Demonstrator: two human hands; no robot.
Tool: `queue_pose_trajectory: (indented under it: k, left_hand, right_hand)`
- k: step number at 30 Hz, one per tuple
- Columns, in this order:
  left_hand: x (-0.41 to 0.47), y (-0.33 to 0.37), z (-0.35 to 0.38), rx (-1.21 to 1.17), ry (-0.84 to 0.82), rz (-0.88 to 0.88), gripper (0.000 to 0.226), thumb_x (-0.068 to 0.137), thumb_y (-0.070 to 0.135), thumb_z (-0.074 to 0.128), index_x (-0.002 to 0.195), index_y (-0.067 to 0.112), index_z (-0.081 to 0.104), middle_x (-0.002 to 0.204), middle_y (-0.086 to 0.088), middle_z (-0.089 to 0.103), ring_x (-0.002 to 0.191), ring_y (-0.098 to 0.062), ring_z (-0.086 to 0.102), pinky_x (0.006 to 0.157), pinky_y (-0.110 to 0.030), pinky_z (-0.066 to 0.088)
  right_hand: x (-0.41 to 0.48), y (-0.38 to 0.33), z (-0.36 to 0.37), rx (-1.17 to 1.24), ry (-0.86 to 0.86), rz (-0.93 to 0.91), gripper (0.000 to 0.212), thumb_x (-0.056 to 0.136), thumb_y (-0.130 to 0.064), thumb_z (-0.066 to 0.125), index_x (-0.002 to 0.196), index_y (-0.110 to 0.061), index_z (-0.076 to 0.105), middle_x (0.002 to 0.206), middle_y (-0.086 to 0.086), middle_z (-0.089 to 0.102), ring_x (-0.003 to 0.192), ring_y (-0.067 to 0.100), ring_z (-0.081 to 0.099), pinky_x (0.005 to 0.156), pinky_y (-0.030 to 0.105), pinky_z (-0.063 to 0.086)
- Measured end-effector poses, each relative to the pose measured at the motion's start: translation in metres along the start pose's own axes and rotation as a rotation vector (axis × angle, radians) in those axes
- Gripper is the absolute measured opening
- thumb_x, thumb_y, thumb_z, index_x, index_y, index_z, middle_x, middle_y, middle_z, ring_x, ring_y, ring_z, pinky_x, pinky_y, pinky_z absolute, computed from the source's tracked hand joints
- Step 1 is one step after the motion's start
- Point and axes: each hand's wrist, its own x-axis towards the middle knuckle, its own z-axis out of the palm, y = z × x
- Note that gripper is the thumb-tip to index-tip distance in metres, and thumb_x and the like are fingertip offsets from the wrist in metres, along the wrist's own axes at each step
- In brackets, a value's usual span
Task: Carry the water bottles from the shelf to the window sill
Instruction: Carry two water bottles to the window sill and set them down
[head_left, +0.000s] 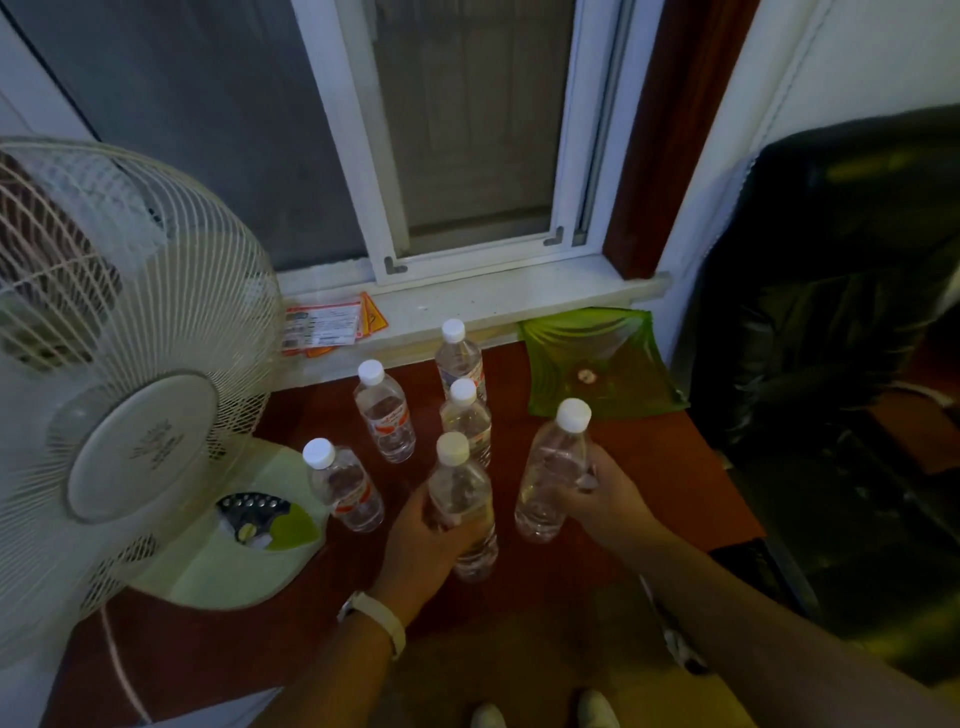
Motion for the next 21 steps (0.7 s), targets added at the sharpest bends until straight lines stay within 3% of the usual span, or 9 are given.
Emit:
queue_pose_trajectory:
  k: [2, 5, 7, 9, 15, 18, 21]
  left_hand:
    - [0.004, 0.011, 0.007, -0.030, -0.016, 0.039, 0.057, 0.071, 0.022, 0.089, 0.119, 0.037, 0.063, 0.111, 0.013, 0.075, 0.100, -0.001, 0.069, 0.081, -0.021, 0.058]
    - [0.011, 0.033, 0.020, -0.051, -0.070, 0.094, 0.050, 0.067, 0.030, 0.089, 0.112, 0.037, 0.068, 0.107, 0.012, 0.076, 0.098, -0.005, 0.071, 0.076, -0.021, 0.056]
    - [0.017, 0.047, 0.034, -0.056, -0.127, 0.126, 0.051, 0.062, 0.037, 0.087, 0.109, 0.038, 0.069, 0.107, 0.011, 0.076, 0.099, -0.007, 0.072, 0.077, -0.020, 0.056]
    - [0.021, 0.057, 0.049, -0.042, -0.164, 0.159, 0.050, 0.060, 0.040, 0.087, 0.106, 0.041, 0.068, 0.106, 0.012, 0.076, 0.098, -0.006, 0.072, 0.075, -0.019, 0.056]
    - [0.017, 0.079, 0.109, -0.025, -0.322, 0.204, 0.047, 0.058, 0.041, 0.088, 0.100, 0.042, 0.066, 0.102, 0.011, 0.076, 0.091, -0.006, 0.073, 0.068, -0.016, 0.056]
    - [0.005, 0.089, 0.145, -0.037, -0.414, 0.193, 0.048, 0.060, 0.033, 0.089, 0.103, 0.040, 0.068, 0.105, 0.004, 0.077, 0.096, -0.014, 0.074, 0.071, -0.023, 0.058]
    - [-0.011, 0.097, 0.179, -0.049, -0.483, 0.177, 0.051, 0.060, 0.031, 0.090, 0.105, 0.040, 0.069, 0.108, 0.001, 0.077, 0.099, -0.017, 0.074, 0.073, -0.025, 0.059]
  right_hand:
    - [-0.009, -0.005, -0.009, 0.017, 0.027, -0.012, 0.053, 0.078, -0.015, 0.082, 0.124, -0.023, 0.056, 0.113, -0.001, 0.071, 0.103, 0.014, 0.069, 0.084, 0.036, 0.057]
    - [-0.029, -0.012, -0.025, 0.058, 0.103, 0.008, 0.048, 0.081, -0.022, 0.080, 0.119, -0.037, 0.056, 0.108, -0.021, 0.070, 0.099, -0.002, 0.067, 0.071, 0.022, 0.057]
    - [-0.043, -0.016, -0.037, 0.059, 0.160, 0.013, 0.042, 0.082, -0.026, 0.078, 0.114, -0.045, 0.056, 0.105, -0.030, 0.067, 0.098, -0.007, 0.064, 0.070, 0.020, 0.054]
    - [-0.056, -0.018, -0.049, 0.050, 0.214, 0.012, 0.038, 0.083, -0.025, 0.075, 0.111, -0.044, 0.057, 0.104, -0.028, 0.067, 0.099, -0.004, 0.065, 0.072, 0.021, 0.053]
    - [-0.099, -0.016, -0.093, 0.136, 0.387, -0.004, 0.035, 0.084, -0.018, 0.073, 0.111, -0.036, 0.059, 0.100, -0.020, 0.071, 0.092, -0.002, 0.068, 0.063, 0.015, 0.053]
    - [-0.123, -0.015, -0.122, 0.180, 0.439, -0.024, 0.034, 0.084, -0.020, 0.074, 0.111, -0.036, 0.059, 0.103, -0.011, 0.072, 0.093, 0.004, 0.071, 0.061, 0.015, 0.055]
    - [-0.148, -0.013, -0.157, 0.186, 0.472, -0.046, 0.035, 0.083, -0.025, 0.075, 0.111, -0.037, 0.059, 0.104, -0.015, 0.072, 0.095, 0.004, 0.070, 0.066, 0.019, 0.054]
